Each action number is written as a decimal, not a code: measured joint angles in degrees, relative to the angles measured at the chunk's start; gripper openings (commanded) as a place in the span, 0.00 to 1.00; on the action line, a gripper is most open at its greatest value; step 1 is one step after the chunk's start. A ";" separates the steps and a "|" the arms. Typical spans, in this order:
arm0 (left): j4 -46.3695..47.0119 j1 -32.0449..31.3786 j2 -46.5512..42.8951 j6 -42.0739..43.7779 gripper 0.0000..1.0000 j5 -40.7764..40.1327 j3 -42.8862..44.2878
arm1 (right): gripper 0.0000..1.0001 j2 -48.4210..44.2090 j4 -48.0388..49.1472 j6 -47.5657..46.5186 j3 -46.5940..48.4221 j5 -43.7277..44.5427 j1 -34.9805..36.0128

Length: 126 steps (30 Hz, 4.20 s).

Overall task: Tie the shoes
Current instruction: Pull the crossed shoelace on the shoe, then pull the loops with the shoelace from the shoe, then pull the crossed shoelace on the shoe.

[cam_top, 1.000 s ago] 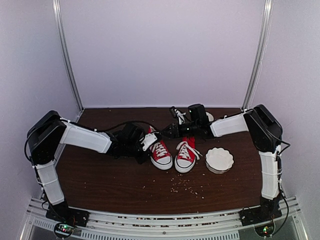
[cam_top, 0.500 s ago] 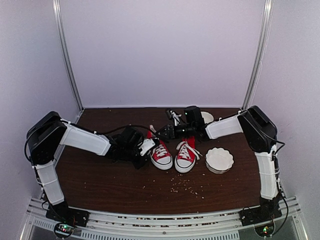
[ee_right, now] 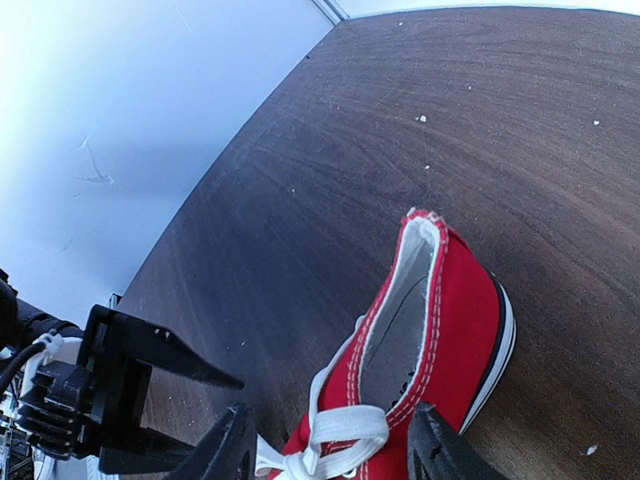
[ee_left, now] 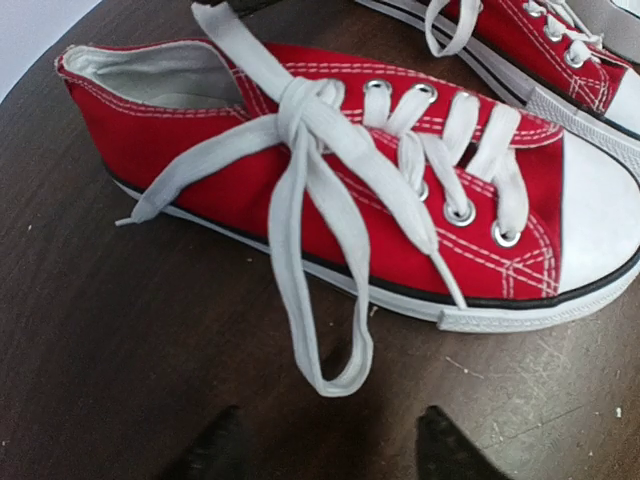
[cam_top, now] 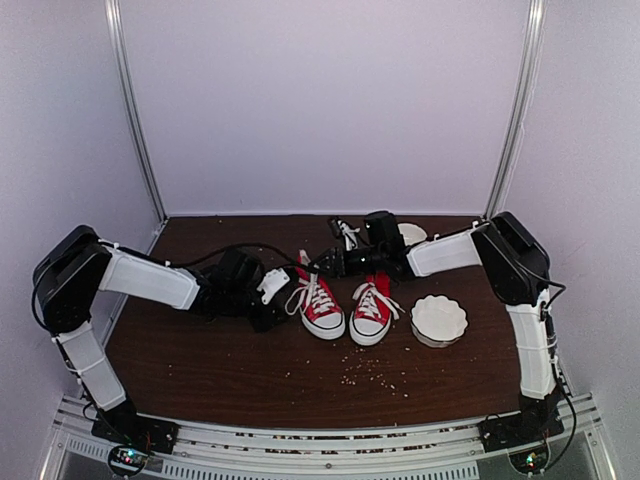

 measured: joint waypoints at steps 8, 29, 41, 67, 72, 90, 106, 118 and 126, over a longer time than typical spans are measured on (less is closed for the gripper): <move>2.45 0.59 4.28 3.08 0.76 0.26 0.20 | 0.47 0.66 -0.98 -0.46 2.10 0.44 0.00; 5.44 0.59 6.40 6.93 0.00 -1.92 3.63 | 0.00 2.10 -3.67 -1.84 2.05 0.42 -0.17; 6.38 4.66 8.83 2.43 0.00 -3.65 6.40 | 0.00 -4.02 -2.40 -2.86 -7.04 0.63 -0.17; 3.26 5.75 10.38 0.35 0.00 -4.52 6.95 | 0.00 -7.48 -1.05 -3.82 -14.27 2.64 -0.85; 2.40 5.75 10.08 0.37 0.00 -4.63 6.93 | 0.00 -7.56 -0.92 -3.21 -14.60 3.50 -0.85; 1.68 5.73 9.44 2.14 0.00 -4.48 7.08 | 0.00 -9.09 -4.59 -4.28 -13.46 6.21 -0.59; 3.58 4.33 6.80 9.57 0.00 -0.74 15.21 | 0.00 -7.82 -11.54 -7.56 -6.84 6.47 -0.42; 3.72 1.27 6.05 11.54 0.00 1.60 12.07 | 0.00 -3.26 -16.76 -8.85 2.84 6.29 -0.42; 4.00 1.29 4.66 10.84 0.16 0.90 9.81 | 0.05 -2.58 -18.45 -9.03 3.58 6.25 -0.42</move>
